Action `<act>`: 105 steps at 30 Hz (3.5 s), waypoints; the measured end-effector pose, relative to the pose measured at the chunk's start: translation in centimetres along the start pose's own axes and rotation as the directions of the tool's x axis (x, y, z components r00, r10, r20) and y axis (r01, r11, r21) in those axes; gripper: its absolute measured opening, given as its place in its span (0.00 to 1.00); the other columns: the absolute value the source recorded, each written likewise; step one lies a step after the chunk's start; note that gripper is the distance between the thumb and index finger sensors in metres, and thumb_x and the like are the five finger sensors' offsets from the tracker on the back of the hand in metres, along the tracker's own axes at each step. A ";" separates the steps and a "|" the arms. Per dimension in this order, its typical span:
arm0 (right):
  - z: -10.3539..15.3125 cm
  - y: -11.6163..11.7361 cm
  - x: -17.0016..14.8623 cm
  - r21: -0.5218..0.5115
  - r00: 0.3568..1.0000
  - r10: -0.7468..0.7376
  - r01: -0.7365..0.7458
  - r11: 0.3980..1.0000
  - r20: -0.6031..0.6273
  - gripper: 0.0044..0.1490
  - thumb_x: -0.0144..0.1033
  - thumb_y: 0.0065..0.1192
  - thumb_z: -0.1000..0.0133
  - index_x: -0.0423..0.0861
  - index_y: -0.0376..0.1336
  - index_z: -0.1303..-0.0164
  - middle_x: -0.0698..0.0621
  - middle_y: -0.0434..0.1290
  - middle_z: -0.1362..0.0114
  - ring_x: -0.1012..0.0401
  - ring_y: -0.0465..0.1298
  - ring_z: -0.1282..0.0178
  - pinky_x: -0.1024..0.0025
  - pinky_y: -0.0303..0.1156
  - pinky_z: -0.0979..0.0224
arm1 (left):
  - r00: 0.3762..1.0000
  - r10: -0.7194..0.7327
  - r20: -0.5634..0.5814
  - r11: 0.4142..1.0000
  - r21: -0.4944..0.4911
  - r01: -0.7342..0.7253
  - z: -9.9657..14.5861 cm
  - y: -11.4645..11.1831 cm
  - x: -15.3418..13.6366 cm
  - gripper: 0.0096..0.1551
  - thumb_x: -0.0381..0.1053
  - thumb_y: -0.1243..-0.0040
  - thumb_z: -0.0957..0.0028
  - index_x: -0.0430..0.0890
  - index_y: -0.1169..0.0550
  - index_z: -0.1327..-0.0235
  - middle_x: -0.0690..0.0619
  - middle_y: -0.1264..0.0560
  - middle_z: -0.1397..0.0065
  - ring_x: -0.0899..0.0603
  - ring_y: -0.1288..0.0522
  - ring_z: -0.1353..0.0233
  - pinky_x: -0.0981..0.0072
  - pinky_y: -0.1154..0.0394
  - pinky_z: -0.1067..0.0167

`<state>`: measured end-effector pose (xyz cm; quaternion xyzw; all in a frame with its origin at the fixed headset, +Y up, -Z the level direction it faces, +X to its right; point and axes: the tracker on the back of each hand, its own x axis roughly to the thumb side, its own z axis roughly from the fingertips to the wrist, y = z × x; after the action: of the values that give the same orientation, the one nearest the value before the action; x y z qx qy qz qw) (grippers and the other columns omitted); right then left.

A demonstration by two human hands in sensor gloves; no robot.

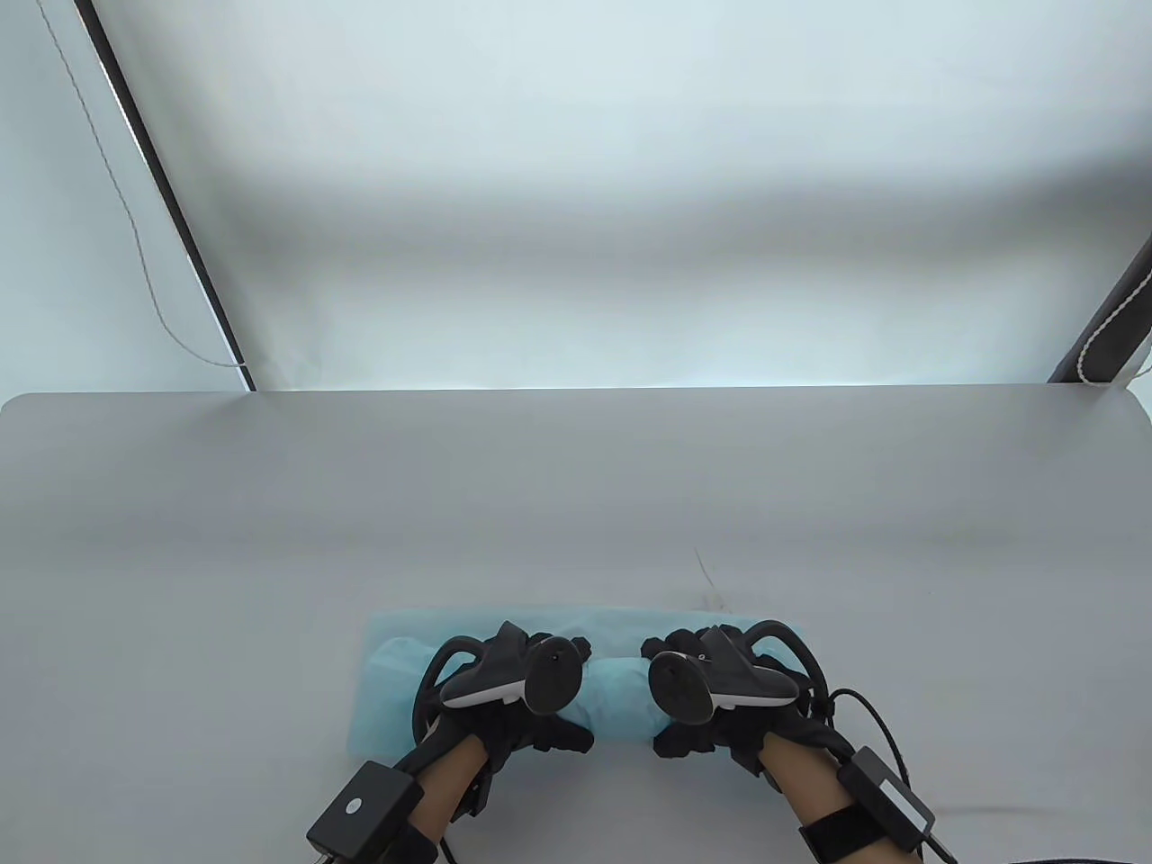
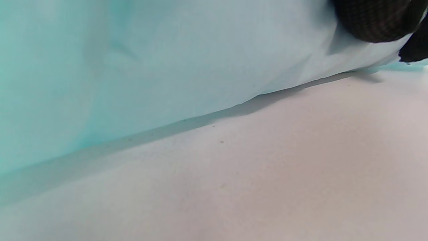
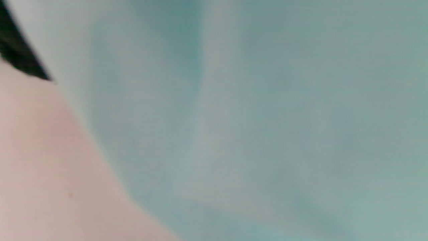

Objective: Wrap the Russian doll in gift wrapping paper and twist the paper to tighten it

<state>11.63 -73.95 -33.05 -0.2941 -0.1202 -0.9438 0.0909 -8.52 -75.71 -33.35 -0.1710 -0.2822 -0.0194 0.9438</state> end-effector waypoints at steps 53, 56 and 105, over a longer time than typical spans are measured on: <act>-0.1 0.0 0.4 -0.070 0.996 0.087 -0.087 0.994 -0.008 0.75 0.69 0.73 0.51 0.39 0.43 0.07 0.35 0.61 0.11 0.42 0.67 0.16 0.34 0.60 0.16 | 0.995 -0.095 0.012 0.995 -0.011 0.095 -1.4 0.5 1.0 0.67 0.75 0.30 0.59 0.45 0.48 0.17 0.40 0.30 0.19 0.34 0.23 0.29 0.37 0.28 0.36; -0.3 0.2 0.8 -0.083 0.989 0.146 -0.147 0.986 -0.017 0.75 0.68 0.74 0.52 0.38 0.43 0.08 0.35 0.61 0.12 0.43 0.68 0.16 0.35 0.61 0.16 | 0.999 -0.035 0.013 0.999 -0.033 0.035 -1.4 0.6 0.7 0.67 0.75 0.30 0.59 0.44 0.46 0.17 0.40 0.30 0.20 0.34 0.23 0.30 0.37 0.28 0.37; -0.4 -0.2 1.4 -0.096 0.995 0.102 -0.102 0.990 -0.009 0.71 0.72 0.78 0.55 0.41 0.53 0.11 0.38 0.70 0.18 0.46 0.75 0.24 0.39 0.66 0.18 | 0.992 -0.109 -0.066 0.989 -0.106 0.102 -1.3 0.2 1.2 0.68 0.75 0.32 0.58 0.45 0.52 0.18 0.42 0.36 0.15 0.33 0.30 0.23 0.31 0.36 0.31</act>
<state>10.24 -73.97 -32.62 -0.3022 -0.0592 -0.9431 0.1250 -6.83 -75.87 -33.76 -0.2033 -0.2556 -0.0900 0.9409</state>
